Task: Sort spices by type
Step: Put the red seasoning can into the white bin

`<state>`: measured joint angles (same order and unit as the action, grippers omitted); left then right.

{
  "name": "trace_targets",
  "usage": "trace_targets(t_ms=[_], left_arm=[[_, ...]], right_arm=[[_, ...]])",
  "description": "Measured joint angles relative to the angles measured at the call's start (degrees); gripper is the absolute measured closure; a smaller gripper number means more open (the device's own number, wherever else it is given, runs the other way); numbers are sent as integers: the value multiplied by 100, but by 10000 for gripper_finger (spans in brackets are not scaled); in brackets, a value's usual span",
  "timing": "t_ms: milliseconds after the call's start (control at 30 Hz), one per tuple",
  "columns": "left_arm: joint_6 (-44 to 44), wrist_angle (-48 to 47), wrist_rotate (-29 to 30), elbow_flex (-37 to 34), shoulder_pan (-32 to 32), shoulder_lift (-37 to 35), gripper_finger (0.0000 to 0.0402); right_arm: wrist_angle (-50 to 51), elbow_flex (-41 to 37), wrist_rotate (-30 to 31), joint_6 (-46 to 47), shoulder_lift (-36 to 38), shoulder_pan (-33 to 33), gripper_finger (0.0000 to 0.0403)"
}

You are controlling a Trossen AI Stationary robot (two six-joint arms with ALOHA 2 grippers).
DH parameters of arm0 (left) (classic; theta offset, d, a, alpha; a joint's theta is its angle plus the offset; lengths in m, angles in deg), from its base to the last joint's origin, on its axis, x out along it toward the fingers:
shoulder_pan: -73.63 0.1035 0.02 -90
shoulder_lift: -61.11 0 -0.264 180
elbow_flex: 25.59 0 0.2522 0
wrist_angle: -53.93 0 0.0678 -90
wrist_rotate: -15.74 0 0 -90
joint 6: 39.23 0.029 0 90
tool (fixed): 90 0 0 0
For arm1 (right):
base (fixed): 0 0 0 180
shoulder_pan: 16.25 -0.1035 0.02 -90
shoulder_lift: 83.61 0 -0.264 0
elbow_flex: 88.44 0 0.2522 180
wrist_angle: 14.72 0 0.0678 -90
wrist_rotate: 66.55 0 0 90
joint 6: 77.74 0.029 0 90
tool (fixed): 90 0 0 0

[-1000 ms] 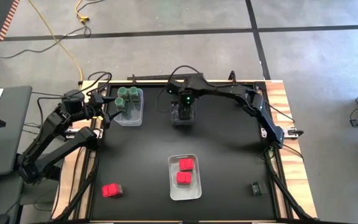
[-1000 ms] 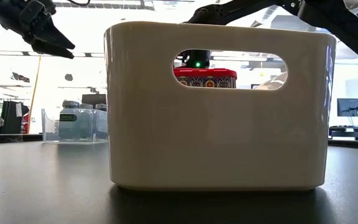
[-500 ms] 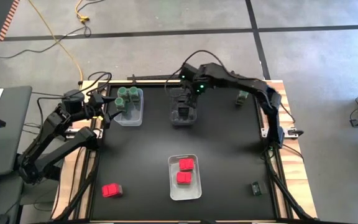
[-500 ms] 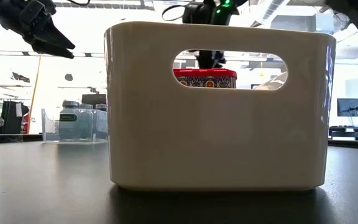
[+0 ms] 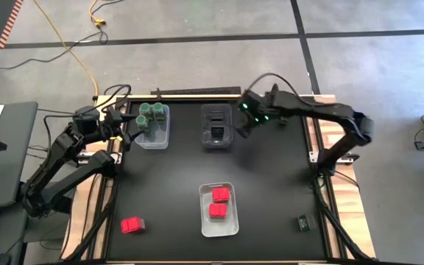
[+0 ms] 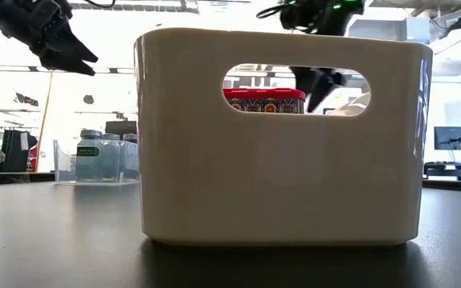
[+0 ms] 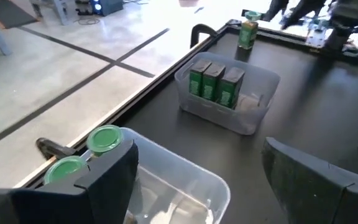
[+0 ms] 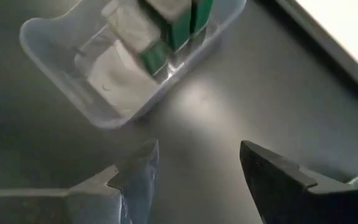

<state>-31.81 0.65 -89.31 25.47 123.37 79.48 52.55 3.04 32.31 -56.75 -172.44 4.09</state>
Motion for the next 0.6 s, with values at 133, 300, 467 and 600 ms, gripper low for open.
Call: trace_targets(t_ms=[133,300,467,600], left_arm=[[2,-6,156,0,2,0,77],[-206,11,131,0,0,0,77],[-271,26,-305,41,-29,20,78],[-620,-125,-316,198,-284,195,85]], right_arm=[[-227,-931,48,838,773,-432,147],[-193,-1808,628,2112,1652,-1277,147],[-184,-2493,774,3251,2368,-2133,147],[-192,-2952,1334,3959,2796,-2773,147]])
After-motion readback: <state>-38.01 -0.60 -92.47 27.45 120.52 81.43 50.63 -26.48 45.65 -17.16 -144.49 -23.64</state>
